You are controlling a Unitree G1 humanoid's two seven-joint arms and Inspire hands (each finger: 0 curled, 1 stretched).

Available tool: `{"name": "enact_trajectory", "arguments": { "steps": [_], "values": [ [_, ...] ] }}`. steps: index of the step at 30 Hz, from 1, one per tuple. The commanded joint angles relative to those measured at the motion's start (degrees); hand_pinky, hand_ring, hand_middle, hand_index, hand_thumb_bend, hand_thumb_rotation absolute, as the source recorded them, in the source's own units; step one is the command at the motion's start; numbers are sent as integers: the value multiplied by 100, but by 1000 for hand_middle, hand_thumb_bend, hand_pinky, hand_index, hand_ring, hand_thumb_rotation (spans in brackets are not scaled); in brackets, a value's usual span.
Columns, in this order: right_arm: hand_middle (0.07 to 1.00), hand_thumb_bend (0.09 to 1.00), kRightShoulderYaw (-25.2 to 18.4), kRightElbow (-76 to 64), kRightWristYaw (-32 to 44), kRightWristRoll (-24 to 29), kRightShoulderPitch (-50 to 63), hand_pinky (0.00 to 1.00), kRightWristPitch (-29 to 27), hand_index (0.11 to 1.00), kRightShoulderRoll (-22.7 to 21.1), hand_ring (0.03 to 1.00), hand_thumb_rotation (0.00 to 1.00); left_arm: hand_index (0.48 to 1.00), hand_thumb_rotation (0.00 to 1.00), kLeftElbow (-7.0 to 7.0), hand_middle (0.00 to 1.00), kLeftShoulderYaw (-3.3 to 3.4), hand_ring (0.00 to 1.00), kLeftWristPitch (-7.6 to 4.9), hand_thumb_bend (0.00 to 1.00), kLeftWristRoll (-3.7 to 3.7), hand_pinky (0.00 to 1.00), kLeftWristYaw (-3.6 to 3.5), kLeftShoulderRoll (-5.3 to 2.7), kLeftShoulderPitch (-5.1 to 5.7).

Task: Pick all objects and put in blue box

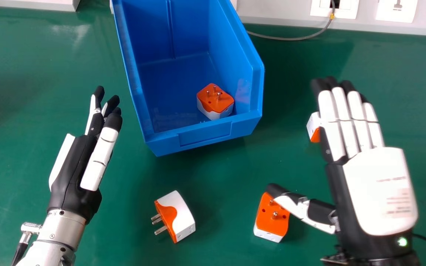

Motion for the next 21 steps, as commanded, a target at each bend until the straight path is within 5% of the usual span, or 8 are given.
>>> {"name": "enact_trajectory", "arguments": {
  "steps": [1, 13, 21],
  "values": [
    [1000, 508, -173, -291, 270, 68, 18, 946, 155, 1000, 50, 1000, 436, 1000, 915, -68, 1000, 46, 1000, -134, 674, -55, 1000, -3, 22, 24],
    [1000, 524, -890, -533, 2407, 621, -564, 923, 659, 1000, -364, 1000, 426, 1000, 909, -181, 1000, 50, 1000, -131, 675, 13, 1000, 54, 34, 83],
    [1000, 531, -1101, 22, 3756, 753, -1535, 906, 1146, 1000, -820, 1000, 388, 1000, 914, -121, 1000, 42, 1000, -89, 683, 49, 1000, 110, 40, 35]
  ]
}}
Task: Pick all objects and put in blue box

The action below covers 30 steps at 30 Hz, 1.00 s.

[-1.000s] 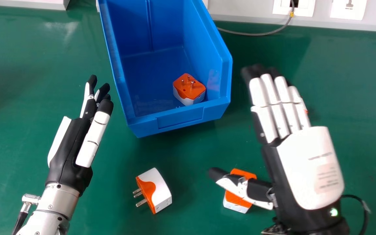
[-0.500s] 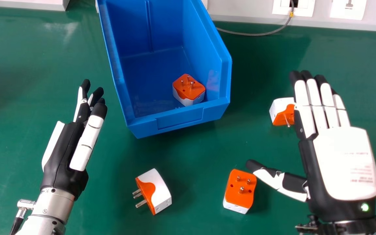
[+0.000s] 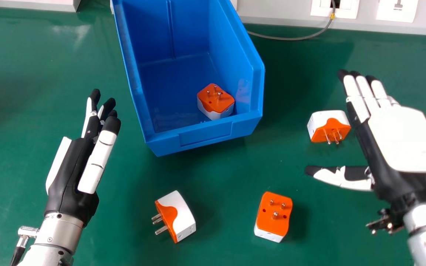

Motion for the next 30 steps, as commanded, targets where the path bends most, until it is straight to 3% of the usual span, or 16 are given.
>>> {"name": "enact_trajectory", "arguments": {
  "steps": [1, 9, 15, 24, 30],
  "values": [
    [1000, 534, -87, 140, 264, -17, -322, 907, 166, 1000, -152, 1000, 380, 1000, 915, -91, 1000, 17, 1000, -58, 685, 24, 1000, 34, 38, -16],
    [1000, 544, 111, 1110, 483, -66, -1140, 910, 231, 1000, -397, 1000, 347, 1000, 907, -164, 1000, -8, 1000, -48, 687, 0, 1000, 48, 30, 6],
    [1000, 552, 309, 1827, 846, 24, -1772, 905, 207, 997, -618, 993, 326, 1000, 903, -111, 1000, -13, 1000, -34, 685, 15, 1000, 33, 54, -24],
    [1000, 548, 819, 2604, 1600, -67, -2686, 896, 151, 992, -951, 980, 298, 1000, 905, -169, 1000, -43, 1000, 19, 691, 4, 1000, 25, 55, -38],
    [1000, 539, 1124, 3002, 1817, -143, -3178, 886, -47, 987, -1138, 974, 279, 1000, 905, -195, 1000, -54, 1000, -30, 689, 14, 1000, 14, 50, -5]
  ]
}}
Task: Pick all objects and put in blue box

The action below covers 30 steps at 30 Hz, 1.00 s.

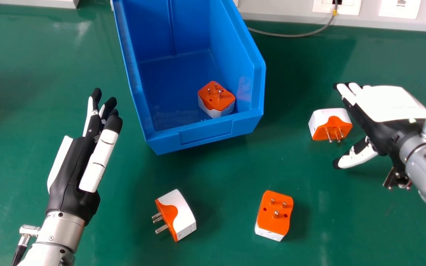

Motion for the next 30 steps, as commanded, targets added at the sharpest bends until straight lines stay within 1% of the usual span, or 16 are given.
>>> {"name": "enact_trajectory", "arguments": {
  "steps": [1, 5, 8, 13, 15, 19, 22, 24, 26, 29, 30],
  "values": [
    [1000, 538, 83, 49, 70, -107, -337, 882, -89, 984, -238, 972, 274, 1000, 904, -137, 1000, -3, 1000, -107, 686, 22, 1000, -24, 49, 12],
    [1000, 535, 297, 236, 131, -203, -593, 867, -233, 974, -343, 967, 259, 1000, 903, -109, 1000, -4, 1000, -154, 679, 69, 1000, -17, 76, 35],
    [997, 535, 431, 354, 171, -247, -784, 858, -337, 963, -404, 963, 251, 1000, 908, -141, 1000, -3, 1000, -132, 678, 87, 1000, -15, 86, 56],
    [991, 535, 643, 639, 242, -353, -1170, 849, -557, 949, -446, 959, 255, 1000, 912, -185, 1000, -17, 1000, -105, 681, 95, 1000, -13, 70, 47],
    [989, 535, 722, 775, 241, -377, -1302, 847, -618, 945, -435, 956, 255, 1000, 914, -212, 1000, -26, 1000, -110, 678, 117, 1000, -10, 68, 61],
    [987, 534, 844, 936, 242, -395, -1489, 845, -724, 942, -433, 953, 253, 1000, 917, -261, 1000, -23, 1000, -115, 678, 138, 998, 0, 75, 97],
    [984, 534, 900, 1054, 237, -361, -1580, 844, -774, 941, -408, 951, 252, 1000, 920, -244, 1000, -14, 1000, -123, 679, 140, 997, 0, 83, 105],
    [982, 534, 921, 1125, 209, -318, -1612, 843, -797, 939, -366, 949, 253, 1000, 921, -216, 1000, -4, 1000, -138, 679, 158, 997, 13, 93, 105],
    [981, 533, 923, 1195, 175, -251, -1628, 843, -819, 938, -310, 948, 253, 1000, 922, -184, 1000, 6, 1000, -142, 679, 162, 996, 18, 104, 94],
    [966, 530, 919, 1229, 176, -184, -1634, 840, -838, 920, -268, 937, 241, 1000, 922, -209, 1000, 15, 1000, -122, 678, 141, 994, 6, 118, 100],
    [964, 530, 916, 1275, 180, -137, -1640, 840, -866, 918, -225, 935, 240, 1000, 922, -244, 1000, 18, 1000, -104, 677, 127, 994, 1, 121, 108]
  ]
}}
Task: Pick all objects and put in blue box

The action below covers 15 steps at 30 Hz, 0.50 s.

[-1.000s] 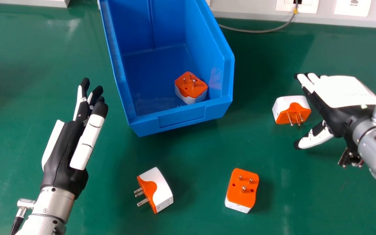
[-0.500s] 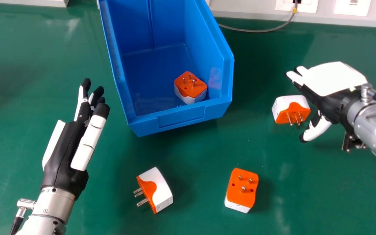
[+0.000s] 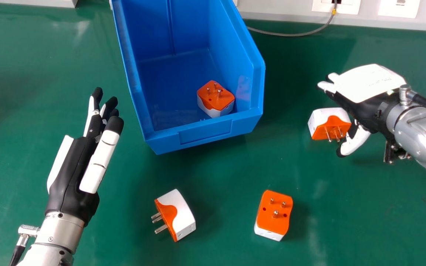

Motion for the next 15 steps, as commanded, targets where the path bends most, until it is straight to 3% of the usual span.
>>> {"name": "enact_trajectory", "arguments": {
  "steps": [1, 8, 15],
  "values": [
    [962, 529, -43, 58, -65, 107, -218, 839, -29, 916, 33, 934, 238, 1000, 922, -147, 1000, 28, 1000, -80, 677, 10, 993, -11, 84, 41],
    [949, 525, 30, 358, -88, 191, -308, 827, -197, 908, 133, 921, 231, 1000, 917, -299, 1000, 50, 1000, -6, 658, -66, 994, -39, 127, 87],
    [940, 522, 69, 476, -130, 232, -259, 822, -179, 902, 195, 916, 229, 1000, 909, -398, 1000, 51, 1000, 72, 642, -78, 994, -26, 146, 105]
  ]
}}
